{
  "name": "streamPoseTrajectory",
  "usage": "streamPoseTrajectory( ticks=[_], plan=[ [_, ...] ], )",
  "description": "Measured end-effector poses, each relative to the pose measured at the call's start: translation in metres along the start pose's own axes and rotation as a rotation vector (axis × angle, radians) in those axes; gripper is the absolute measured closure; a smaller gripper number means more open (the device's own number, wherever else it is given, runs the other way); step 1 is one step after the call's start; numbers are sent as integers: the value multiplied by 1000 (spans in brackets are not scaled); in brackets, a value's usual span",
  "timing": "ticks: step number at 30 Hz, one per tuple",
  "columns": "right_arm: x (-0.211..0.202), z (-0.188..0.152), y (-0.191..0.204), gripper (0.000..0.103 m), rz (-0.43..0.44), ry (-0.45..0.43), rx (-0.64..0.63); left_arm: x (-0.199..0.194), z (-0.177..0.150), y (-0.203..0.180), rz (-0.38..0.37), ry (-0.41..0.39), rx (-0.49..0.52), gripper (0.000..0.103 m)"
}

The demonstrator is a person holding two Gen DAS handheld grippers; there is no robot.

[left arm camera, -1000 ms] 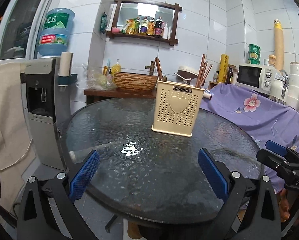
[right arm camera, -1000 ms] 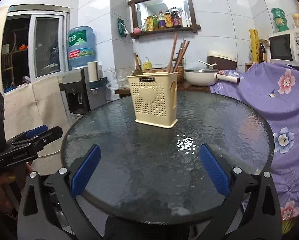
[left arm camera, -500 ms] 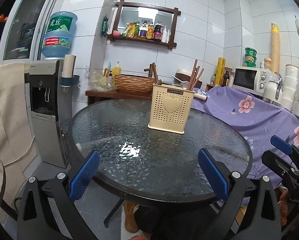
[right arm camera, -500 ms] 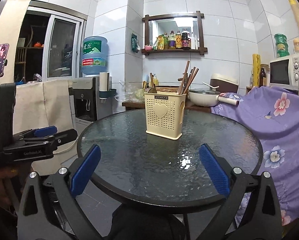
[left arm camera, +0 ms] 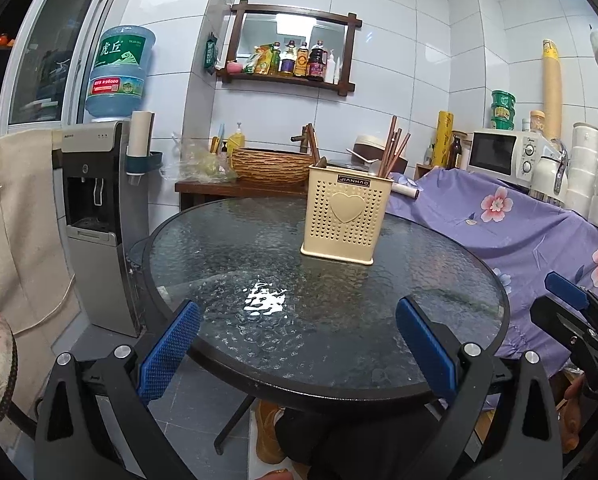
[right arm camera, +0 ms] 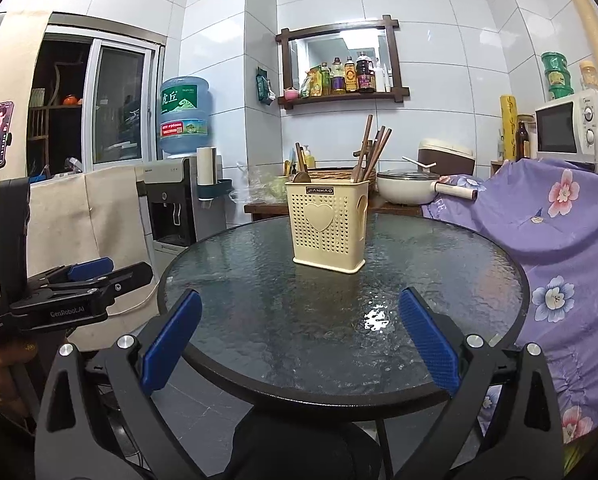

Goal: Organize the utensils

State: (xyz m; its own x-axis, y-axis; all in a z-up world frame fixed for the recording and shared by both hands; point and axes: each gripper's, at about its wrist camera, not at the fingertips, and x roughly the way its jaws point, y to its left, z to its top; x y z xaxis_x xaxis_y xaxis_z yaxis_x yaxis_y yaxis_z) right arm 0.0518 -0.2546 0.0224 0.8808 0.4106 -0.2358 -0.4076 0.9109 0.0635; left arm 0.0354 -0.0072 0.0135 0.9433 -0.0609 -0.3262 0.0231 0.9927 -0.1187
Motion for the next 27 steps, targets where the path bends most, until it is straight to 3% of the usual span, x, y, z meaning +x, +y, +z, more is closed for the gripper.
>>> streamPoseTrajectory(
  ticks=[27],
  plan=[
    [2, -3, -1, 6, 12, 8, 6, -4, 2, -1, 18, -5, -9, 6]
  ],
)
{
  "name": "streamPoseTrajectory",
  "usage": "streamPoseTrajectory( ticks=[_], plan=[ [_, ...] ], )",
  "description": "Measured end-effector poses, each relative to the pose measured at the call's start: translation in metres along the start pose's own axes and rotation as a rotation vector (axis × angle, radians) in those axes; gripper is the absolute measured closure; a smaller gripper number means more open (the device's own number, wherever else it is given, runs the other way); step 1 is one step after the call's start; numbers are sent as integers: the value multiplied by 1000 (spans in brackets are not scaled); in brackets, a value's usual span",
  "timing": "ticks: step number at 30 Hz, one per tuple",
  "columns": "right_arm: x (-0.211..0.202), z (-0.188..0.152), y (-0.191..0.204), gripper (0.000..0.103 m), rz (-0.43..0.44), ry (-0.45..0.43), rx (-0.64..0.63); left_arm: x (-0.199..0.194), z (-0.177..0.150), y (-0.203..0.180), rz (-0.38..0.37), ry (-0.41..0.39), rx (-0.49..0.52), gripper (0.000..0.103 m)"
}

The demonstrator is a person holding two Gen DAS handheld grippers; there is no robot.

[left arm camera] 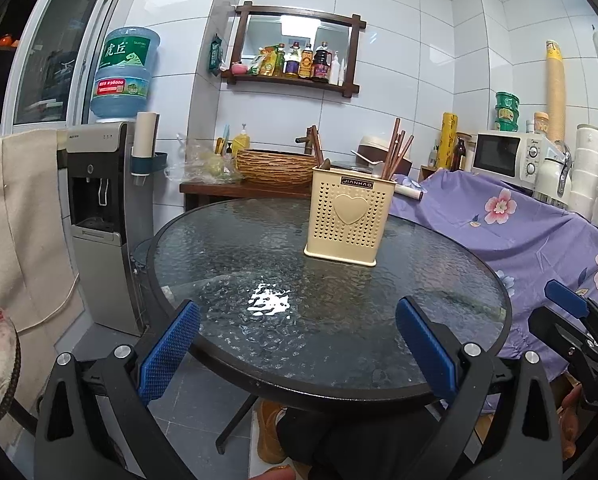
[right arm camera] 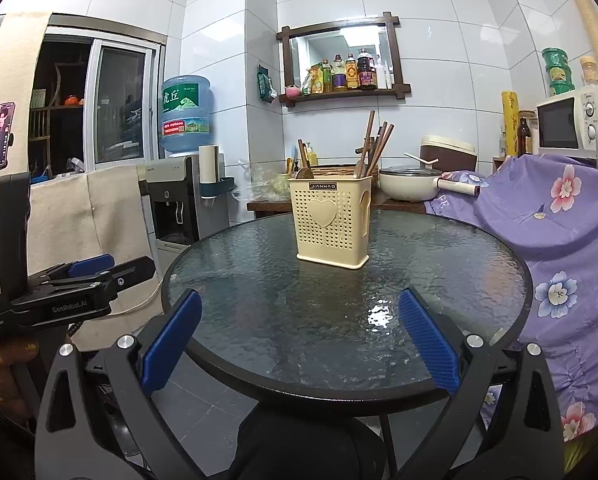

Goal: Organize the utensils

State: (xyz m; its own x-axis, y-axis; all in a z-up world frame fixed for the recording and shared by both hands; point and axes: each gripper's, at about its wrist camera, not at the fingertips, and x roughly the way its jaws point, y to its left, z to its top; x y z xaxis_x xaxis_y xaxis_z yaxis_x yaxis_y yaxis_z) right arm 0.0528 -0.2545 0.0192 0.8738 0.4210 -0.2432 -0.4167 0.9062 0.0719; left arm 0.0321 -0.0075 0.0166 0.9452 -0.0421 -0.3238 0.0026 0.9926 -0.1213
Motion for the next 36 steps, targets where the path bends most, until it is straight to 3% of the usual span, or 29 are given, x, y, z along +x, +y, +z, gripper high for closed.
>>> streamPoseTrajectory(
  ticks=[36],
  plan=[
    [2, -2, 3, 6, 3, 10, 6, 5, 2, -7, 36, 20, 31, 6]
  ],
)
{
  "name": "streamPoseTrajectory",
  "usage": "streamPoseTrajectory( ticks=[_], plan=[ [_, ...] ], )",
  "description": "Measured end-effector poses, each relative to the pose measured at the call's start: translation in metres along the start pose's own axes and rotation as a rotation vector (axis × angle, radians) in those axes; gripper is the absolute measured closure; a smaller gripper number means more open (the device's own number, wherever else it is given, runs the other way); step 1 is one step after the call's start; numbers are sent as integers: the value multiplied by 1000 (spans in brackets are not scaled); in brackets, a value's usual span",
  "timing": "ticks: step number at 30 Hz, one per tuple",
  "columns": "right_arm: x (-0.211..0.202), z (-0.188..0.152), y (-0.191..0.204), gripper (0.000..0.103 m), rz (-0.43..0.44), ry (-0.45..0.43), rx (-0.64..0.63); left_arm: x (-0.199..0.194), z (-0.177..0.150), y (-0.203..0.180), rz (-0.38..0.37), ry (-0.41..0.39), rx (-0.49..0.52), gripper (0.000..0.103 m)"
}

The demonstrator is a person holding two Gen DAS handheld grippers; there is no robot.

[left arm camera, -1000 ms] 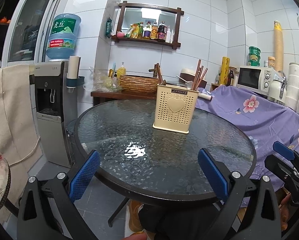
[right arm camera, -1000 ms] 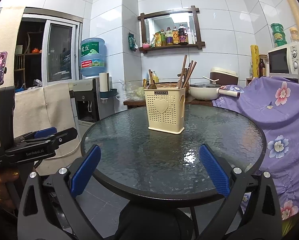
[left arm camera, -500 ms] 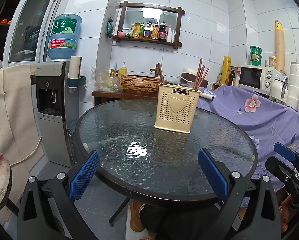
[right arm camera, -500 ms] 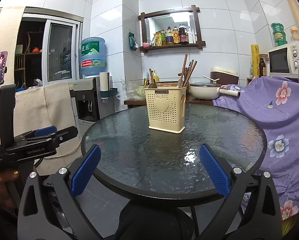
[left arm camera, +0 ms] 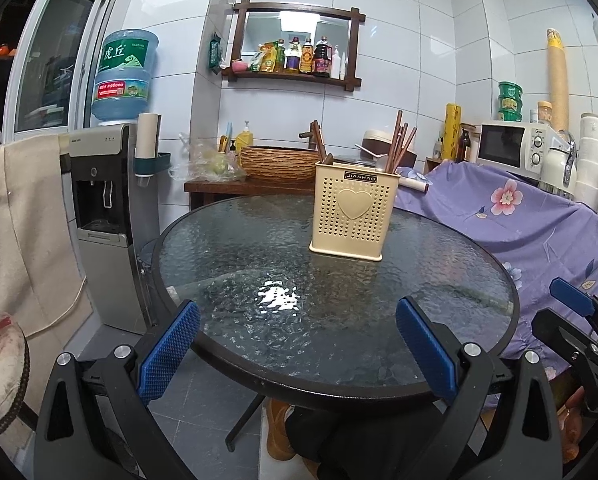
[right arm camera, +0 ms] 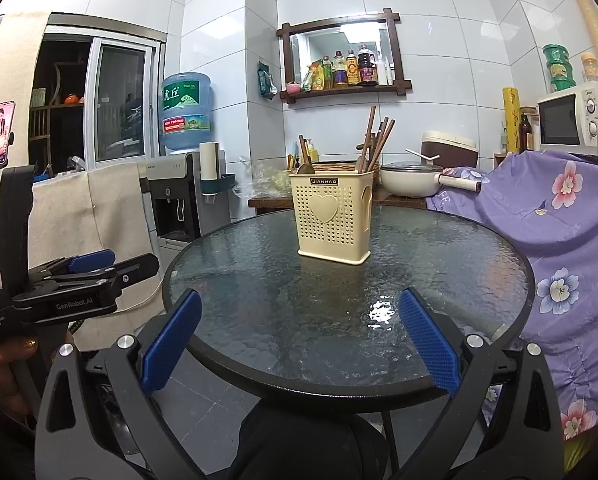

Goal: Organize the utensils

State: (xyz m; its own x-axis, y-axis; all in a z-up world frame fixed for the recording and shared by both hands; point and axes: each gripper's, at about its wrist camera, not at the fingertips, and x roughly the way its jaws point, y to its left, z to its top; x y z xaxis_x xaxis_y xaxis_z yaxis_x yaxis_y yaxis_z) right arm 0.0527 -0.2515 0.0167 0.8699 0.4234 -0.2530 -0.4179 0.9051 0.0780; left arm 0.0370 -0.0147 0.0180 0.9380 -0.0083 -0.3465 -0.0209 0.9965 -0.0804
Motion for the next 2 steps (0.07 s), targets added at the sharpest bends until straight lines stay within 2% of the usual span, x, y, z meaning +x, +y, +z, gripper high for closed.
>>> streamPoseTrajectory(
  ticks=[2],
  plan=[
    [0, 0, 0, 6, 0, 1, 1, 0, 0, -1, 2, 3, 1, 6]
  ],
)
